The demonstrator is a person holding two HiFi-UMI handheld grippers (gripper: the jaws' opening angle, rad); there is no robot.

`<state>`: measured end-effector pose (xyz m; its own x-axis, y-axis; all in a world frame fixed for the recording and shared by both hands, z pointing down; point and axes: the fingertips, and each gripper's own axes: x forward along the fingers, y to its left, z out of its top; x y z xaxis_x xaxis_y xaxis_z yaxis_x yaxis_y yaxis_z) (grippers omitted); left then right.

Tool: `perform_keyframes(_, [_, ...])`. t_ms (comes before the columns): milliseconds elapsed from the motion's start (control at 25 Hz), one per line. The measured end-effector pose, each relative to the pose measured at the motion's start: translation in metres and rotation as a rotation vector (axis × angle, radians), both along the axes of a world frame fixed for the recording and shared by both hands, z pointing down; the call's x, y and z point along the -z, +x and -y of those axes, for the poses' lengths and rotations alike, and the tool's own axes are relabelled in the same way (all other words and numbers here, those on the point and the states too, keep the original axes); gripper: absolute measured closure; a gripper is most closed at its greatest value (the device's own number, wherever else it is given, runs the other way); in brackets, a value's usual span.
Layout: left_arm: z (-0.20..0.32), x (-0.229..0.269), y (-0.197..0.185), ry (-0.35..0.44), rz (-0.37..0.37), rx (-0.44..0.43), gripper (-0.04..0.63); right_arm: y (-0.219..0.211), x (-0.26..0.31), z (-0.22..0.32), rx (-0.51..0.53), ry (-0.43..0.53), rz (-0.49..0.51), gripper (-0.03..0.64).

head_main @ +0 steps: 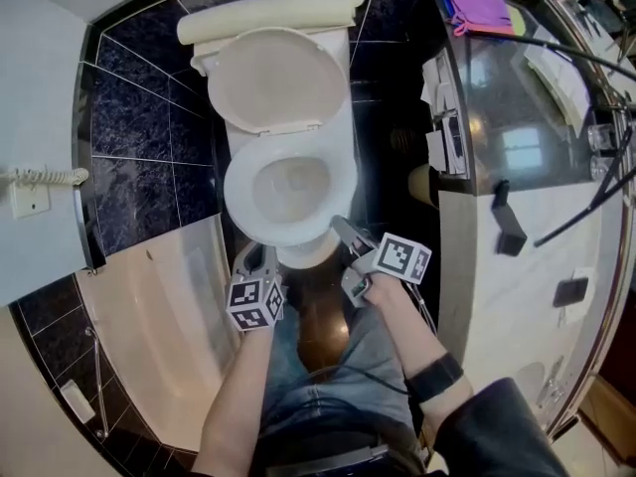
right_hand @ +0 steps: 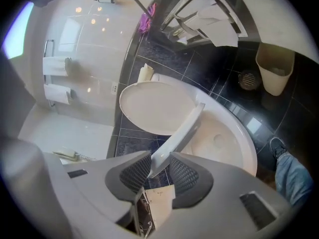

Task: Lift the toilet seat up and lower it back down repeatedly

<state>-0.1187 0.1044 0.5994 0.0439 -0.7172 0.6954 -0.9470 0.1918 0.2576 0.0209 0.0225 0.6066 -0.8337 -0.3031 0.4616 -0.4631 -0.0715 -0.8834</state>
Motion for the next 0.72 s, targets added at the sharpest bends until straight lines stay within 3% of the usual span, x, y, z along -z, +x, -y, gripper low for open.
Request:
perform_keyframes(440, [0.097,0.065,-0.040,0.111,0.058,0.045,0.595,0.005,0.063,0.050,0.152,0.197,-0.094,0.519])
perform_keyframes(720, [0.167,0.090,-0.069,0.165,0.136,0.021,0.595,0.013,0.085,0.084,0.261,0.423,-0.266,0.584])
